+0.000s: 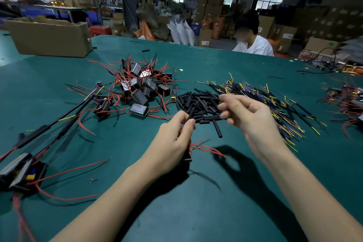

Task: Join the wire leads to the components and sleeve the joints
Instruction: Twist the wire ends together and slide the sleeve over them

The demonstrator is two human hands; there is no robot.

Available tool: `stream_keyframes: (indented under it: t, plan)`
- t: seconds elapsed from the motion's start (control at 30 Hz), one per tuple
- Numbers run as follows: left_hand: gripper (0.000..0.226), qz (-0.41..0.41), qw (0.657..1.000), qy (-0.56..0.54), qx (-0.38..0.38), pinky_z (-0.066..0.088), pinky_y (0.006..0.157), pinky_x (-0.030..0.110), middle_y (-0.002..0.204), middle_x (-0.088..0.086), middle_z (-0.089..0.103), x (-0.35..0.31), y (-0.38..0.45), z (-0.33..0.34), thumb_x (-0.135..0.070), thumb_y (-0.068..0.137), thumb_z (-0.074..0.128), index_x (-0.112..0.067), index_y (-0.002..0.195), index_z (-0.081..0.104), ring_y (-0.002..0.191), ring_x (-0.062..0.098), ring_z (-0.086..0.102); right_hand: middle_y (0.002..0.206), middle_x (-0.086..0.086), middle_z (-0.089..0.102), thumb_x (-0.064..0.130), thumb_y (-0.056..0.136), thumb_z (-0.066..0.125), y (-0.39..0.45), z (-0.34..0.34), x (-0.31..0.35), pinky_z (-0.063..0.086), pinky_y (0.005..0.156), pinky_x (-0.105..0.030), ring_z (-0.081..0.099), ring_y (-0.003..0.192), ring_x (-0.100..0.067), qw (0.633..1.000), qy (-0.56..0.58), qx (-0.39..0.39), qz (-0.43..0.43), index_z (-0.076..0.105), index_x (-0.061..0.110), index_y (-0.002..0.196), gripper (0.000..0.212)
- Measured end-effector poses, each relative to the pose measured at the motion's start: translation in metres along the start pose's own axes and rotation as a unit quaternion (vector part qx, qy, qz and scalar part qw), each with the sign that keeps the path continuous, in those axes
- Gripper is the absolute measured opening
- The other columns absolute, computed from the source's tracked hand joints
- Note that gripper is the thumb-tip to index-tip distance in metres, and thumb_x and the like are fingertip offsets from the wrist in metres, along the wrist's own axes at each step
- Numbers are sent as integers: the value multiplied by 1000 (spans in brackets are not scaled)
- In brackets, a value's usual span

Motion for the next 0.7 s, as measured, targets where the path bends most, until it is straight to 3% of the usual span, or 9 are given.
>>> stream_keyframes:
  t: [0.1,0.23,0.33,0.4,0.5,0.6,0.7]
  plan:
    - [21,-26,998,-7,-60,43,56,41,57,18,49,7,3,-9,-27,100,44,-16,81,46,53,32,51,71,1,68,16,90,63,15,-32,-12,40,48,-11,57,53,-4,991,-94,-90,31,72,12,85,11]
    - [20,-60,991,-15,-117,44,54,36,52,4,49,17,7,-15,-24,99,46,-14,81,47,48,23,53,67,-2,69,22,87,66,22,-35,-41,44,55,-21,62,62,-14,926,-363,-60,88,72,17,72,17]
    - [21,-92,986,-40,-131,45,52,32,52,4,51,24,6,-16,-25,100,46,-14,81,47,46,18,54,73,-1,71,28,84,68,24,-23,-52,50,71,-29,65,81,-21,879,-466,-48,91,70,22,70,15]
    - [22,-99,985,-63,-126,43,47,20,52,3,53,25,6,-15,-25,100,45,-13,82,47,45,12,53,91,-1,70,31,84,67,27,-16,-56,47,71,-30,63,91,-23,853,-509,-44,105,71,22,83,10]
    - [22,-107,983,-97,-110,39,45,15,53,1,55,25,6,-12,-25,100,44,-12,83,46,45,8,52,103,0,65,27,86,64,30,-12,-60,39,69,-28,60,94,-22,835,-535,-42,118,67,22,102,16]
    - [23,-120,978,-149,-83,39,44,16,56,4,55,24,6,-8,-28,99,45,-16,80,42,45,8,50,102,1,65,25,88,61,29,-11,-62,37,67,-28,57,93,-20,835,-535,-36,118,62,22,110,22]
    - [29,-133,974,-182,-23,42,47,19,58,3,56,21,6,-4,-42,91,52,-15,83,44,48,10,51,98,-1,66,19,86,61,30,-14,-63,45,72,-29,58,95,-20,842,-527,-31,116,62,17,113,27]
Point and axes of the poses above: each hand's wrist, its own y-axis towards the middle knuckle, its own z-axis out of the palm, x = y × z, the point moved 6 cm from there along y, towards the middle knuckle
